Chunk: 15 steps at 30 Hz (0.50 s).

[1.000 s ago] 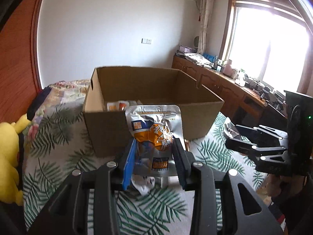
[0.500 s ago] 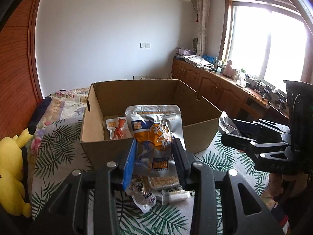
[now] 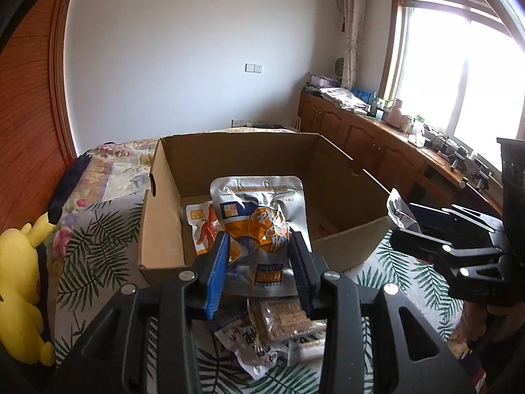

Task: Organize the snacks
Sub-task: 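Lower both packets into the box and open both tools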

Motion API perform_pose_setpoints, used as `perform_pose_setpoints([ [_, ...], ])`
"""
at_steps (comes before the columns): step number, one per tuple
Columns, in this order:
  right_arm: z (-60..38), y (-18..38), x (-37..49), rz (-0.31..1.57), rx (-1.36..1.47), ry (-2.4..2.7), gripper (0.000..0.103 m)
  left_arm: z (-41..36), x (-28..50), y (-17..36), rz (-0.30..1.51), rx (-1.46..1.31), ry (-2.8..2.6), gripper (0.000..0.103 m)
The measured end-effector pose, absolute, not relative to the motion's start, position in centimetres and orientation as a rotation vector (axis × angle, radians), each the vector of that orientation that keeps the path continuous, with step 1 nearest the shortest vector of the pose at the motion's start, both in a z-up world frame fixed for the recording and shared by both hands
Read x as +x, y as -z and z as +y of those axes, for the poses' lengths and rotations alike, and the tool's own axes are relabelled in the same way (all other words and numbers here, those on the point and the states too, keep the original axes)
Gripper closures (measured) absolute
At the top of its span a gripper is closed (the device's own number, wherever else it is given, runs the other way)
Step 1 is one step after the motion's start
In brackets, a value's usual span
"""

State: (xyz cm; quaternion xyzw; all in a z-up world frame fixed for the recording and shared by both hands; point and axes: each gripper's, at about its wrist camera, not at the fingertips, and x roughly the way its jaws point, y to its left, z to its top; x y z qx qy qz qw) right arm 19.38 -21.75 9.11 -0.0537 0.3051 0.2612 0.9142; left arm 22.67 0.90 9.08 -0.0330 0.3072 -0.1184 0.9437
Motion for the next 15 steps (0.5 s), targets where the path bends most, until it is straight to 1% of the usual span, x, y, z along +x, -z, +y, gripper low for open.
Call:
perform_pose_setpoints([
  [15, -22.2, -8.2, 23.9, 0.691, -0.055, -0.459, 0.046, 1.6, 26.5, -7.5, 0.703, -0.102, 0.191, 0.066],
])
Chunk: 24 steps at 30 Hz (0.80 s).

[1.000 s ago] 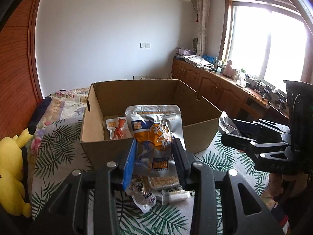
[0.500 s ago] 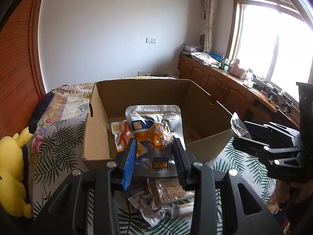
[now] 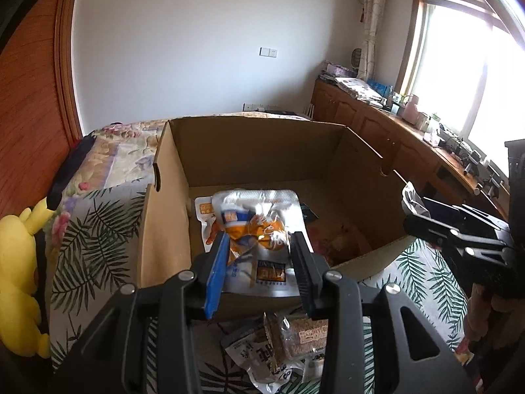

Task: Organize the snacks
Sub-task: 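Lower both packets into the box and open both tools, then return both tools to the pile and close the right tool on the white wrapped bar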

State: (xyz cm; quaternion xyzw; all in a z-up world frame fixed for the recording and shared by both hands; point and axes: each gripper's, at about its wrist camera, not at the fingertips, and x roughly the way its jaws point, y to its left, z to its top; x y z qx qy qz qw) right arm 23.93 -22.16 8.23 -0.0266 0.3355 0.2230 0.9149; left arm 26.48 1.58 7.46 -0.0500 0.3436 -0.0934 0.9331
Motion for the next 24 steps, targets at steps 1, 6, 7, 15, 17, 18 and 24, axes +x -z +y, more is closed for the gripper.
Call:
perform_pose_setpoints([
  [1, -22.2, -8.2, 24.2, 0.695, -0.049, -0.454, 0.047, 1.7, 26.6, -7.4, 0.702, -0.099, 0.185, 0.065],
  [6, -22.2, -8.3, 25.3, 0.692, -0.037, -0.426, 0.045, 1.5, 26.7, -6.9, 0.708, -0.088, 0.17, 0.059],
  [7, -22.1, -8.3, 25.3, 0.691, -0.041, -0.423, 0.045, 1.6, 26.7, -6.8, 0.708, -0.088, 0.174, 0.059],
  [15, -21.4, -7.7, 25.9, 0.707, -0.028, -0.423, 0.044, 0.9, 25.5, -7.2, 0.676, -0.044, 0.195, 0.054],
  [17, -21.4, -7.4, 25.8, 0.701, -0.026, -0.422, 0.042, 0.6, 25.1, -7.4, 0.667, -0.029, 0.201, 0.053],
  [18, -21.4, -7.4, 25.8, 0.701, -0.027, -0.421, 0.04, 0.5, 24.9, -7.5, 0.664, -0.025, 0.204, 0.053],
  [24, -21.8, -7.2, 24.9, 0.69, -0.024, -0.437, 0.039, 0.2, 23.7, -8.0, 0.652, -0.03, 0.229, 0.053],
])
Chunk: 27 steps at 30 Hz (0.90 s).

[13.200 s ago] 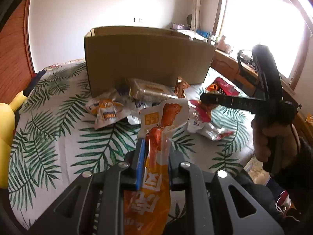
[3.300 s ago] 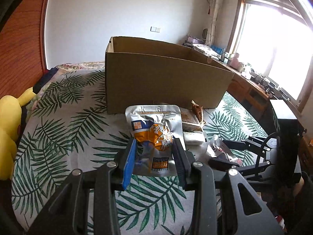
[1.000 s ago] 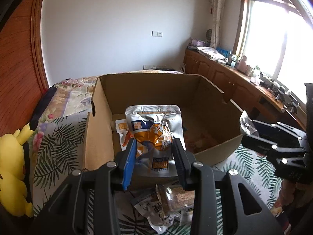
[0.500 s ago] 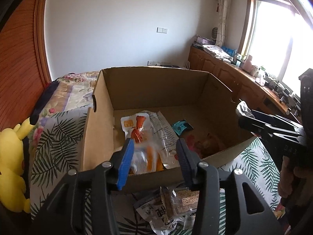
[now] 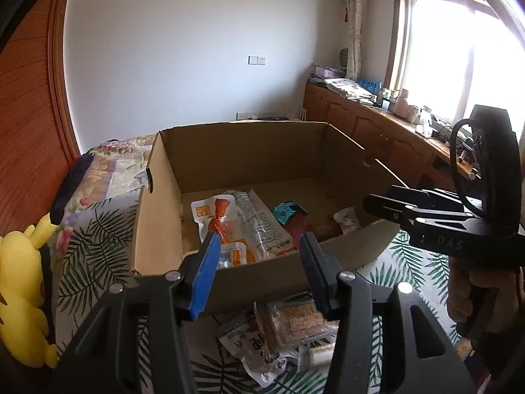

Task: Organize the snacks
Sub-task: 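Return both tools to the pile and close the right tool on the white wrapped bar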

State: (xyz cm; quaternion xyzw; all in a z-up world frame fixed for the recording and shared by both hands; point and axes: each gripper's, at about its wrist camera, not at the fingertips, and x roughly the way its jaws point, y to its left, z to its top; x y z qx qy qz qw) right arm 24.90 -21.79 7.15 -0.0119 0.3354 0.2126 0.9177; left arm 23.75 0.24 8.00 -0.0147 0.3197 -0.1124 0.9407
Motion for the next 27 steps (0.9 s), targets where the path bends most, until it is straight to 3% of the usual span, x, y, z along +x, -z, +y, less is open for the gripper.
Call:
perform_pose_setpoints([
  [14, -22.7, -8.8, 18.5, 0.602, -0.06, -0.54, 0.039, -0.2, 21.5, -8.4, 0.641, 0.015, 0.252, 0.051],
  [27, -20.1, -4.0, 15.4, 0.684, -0.136, -0.633, 0.04, 0.1, 17.5, -6.8, 0.646, 0.027, 0.291, 0.05],
])
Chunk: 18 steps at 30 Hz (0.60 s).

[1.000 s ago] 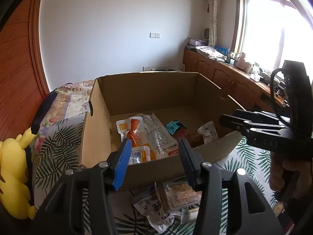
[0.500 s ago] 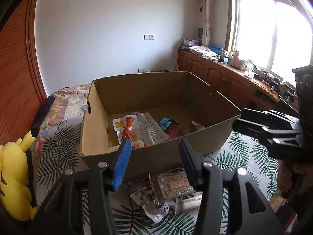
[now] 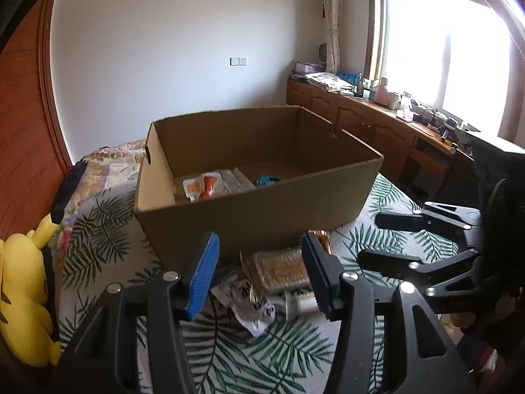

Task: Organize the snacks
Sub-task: 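Return both tools to the pile and close the right tool on the white wrapped bar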

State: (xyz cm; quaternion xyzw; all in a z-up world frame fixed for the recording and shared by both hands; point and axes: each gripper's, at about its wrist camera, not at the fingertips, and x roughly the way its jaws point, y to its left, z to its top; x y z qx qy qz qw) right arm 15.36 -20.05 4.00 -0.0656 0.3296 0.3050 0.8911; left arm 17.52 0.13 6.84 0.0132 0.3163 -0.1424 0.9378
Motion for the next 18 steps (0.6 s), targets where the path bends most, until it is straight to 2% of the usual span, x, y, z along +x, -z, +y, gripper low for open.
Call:
perform_pose_setpoints([
  [2, -19.5, -3.2, 15.3, 0.708, -0.144, -0.652, 0.045, 0.3, 17.1, -6.2, 0.653, 0.022, 0.291, 0.05],
  [10, -16.5, 0.1, 14.9, 0.791, -0.226, -0.716, 0.052, 1.7, 16.0, -2.9, 0.704, -0.001, 0.265, 0.049],
  [18, -15.3, 1.8, 15.8, 0.838, -0.278, -0.722, 0.055, 3.6, 15.6, -0.5, 0.753, -0.028, 0.23, 0.049],
])
